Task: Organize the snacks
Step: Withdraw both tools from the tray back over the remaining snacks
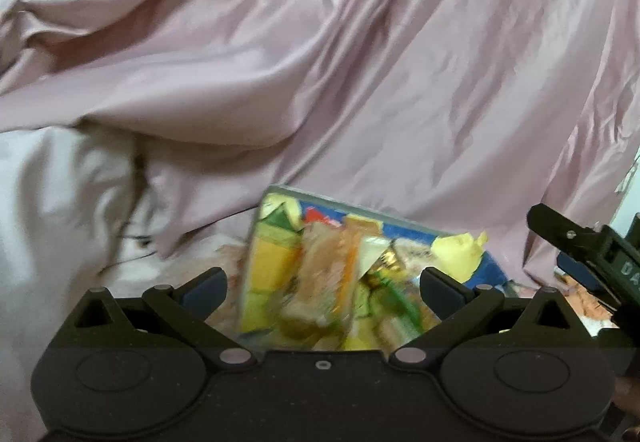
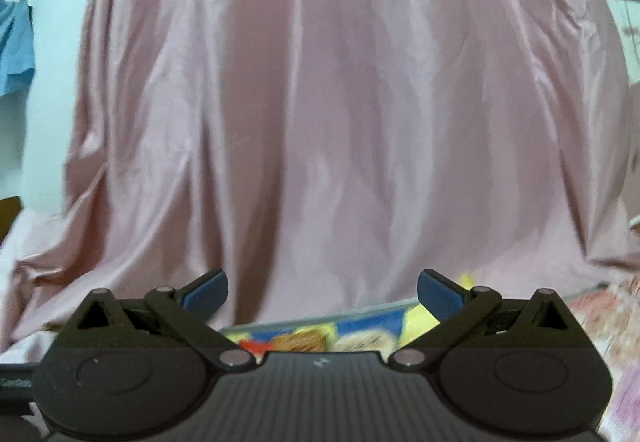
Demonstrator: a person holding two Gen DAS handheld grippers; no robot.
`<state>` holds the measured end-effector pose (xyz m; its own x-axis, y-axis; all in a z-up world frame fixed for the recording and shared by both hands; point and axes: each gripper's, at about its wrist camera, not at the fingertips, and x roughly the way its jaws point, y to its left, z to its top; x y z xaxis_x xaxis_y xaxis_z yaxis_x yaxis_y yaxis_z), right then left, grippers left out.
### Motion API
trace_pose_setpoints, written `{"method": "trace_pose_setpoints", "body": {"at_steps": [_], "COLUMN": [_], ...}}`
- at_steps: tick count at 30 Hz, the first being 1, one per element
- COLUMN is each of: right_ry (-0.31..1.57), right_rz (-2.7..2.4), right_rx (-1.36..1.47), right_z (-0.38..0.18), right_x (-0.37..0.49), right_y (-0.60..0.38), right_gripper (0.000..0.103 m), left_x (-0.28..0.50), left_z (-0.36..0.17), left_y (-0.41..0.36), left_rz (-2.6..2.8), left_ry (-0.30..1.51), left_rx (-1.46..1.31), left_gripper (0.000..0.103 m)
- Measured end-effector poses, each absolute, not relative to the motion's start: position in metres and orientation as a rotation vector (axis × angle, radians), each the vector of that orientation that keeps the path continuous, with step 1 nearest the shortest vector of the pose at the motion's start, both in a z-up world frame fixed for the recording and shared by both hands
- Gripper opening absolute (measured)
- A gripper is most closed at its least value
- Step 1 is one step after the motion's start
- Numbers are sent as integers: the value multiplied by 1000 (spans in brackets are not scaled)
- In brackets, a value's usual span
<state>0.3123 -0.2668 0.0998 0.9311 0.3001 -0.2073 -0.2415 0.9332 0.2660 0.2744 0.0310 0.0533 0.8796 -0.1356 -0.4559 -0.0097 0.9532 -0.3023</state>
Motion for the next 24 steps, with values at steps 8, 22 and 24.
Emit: {"method": "trace_pose_setpoints", "body": {"at_steps": [8, 22, 24], "right_ry": [316, 580, 626], "right_rz": [364, 240, 215], "right_rx": [279, 62, 53], "right_z": [103, 67, 55], "right_x": [261, 185, 183], "right_y": [-256, -261, -264], "right_gripper": [103, 103, 103], "left_x": [225, 229, 234], "left_z": [38, -26, -32], "left_y": [56, 66, 60], "left_rz": [-25, -172, -202], "left_ry": [537, 734, 740], "left_rx": [-253, -136, -115], "left_gripper": [102, 102, 102]}}
